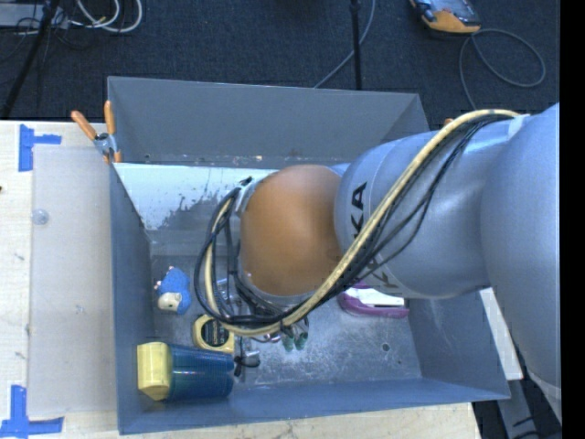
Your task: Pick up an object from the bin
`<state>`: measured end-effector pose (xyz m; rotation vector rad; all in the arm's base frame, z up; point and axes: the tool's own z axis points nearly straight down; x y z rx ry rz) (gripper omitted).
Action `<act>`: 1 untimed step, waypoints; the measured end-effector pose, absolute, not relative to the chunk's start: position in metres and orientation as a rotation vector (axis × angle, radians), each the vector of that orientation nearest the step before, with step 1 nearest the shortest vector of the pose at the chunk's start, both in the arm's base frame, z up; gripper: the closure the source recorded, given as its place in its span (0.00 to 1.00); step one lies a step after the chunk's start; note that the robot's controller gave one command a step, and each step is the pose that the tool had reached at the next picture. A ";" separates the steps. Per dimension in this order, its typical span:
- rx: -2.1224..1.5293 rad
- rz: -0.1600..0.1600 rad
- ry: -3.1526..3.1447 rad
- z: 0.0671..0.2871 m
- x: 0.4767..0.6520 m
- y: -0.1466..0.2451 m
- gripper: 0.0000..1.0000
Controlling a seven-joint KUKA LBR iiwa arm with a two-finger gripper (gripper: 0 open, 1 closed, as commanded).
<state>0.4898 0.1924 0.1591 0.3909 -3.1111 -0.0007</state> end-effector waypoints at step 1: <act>0.373 0.000 -3.115 0.151 0.483 0.192 0.00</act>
Offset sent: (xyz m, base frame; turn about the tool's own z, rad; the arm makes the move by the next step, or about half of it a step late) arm -0.0178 0.0315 -0.0891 -0.0728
